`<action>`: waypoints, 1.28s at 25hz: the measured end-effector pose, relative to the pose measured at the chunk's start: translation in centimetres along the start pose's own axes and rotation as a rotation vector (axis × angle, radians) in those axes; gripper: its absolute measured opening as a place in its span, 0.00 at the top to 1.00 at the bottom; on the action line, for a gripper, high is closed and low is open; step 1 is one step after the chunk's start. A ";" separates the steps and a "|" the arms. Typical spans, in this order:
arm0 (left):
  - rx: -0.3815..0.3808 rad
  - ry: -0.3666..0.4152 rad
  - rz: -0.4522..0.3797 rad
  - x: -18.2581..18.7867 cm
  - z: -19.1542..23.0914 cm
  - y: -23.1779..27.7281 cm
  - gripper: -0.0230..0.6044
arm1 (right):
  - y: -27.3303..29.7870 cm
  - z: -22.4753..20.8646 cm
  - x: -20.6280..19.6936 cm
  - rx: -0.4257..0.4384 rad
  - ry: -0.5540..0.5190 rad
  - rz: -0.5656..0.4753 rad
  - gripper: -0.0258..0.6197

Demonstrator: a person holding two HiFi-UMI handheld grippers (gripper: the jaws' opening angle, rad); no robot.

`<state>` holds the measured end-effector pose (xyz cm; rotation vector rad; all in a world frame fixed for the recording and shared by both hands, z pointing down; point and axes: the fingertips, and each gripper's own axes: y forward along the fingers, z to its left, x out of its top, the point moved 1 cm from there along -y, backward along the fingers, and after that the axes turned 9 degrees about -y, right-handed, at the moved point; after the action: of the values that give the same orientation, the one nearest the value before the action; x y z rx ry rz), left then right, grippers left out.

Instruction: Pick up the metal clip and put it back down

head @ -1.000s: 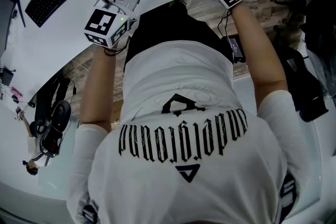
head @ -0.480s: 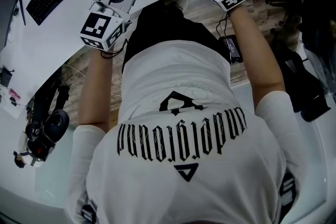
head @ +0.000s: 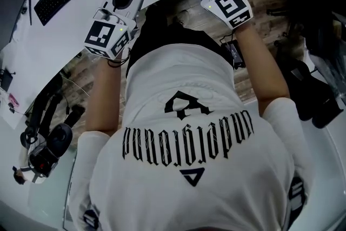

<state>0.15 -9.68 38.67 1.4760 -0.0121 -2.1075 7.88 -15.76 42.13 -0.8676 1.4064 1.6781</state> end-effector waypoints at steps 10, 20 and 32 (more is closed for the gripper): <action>0.002 0.096 -0.131 5.3 -6.9 -3.4 0.94 | -9.0 2.4 7.5 -0.049 -0.077 -0.122 0.82; 0.013 0.209 -0.123 6.5 -12.8 -5.8 0.94 | -15.8 4.2 11.4 -0.090 -0.071 -0.255 0.92; 0.060 0.170 -0.140 6.2 -14.3 -10.8 0.94 | -17.5 6.7 12.1 -0.083 -0.046 -0.267 0.94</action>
<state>6.41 1.04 24.26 1.7329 0.0958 -2.0983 17.35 -5.89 24.59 -1.0091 1.1411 1.5496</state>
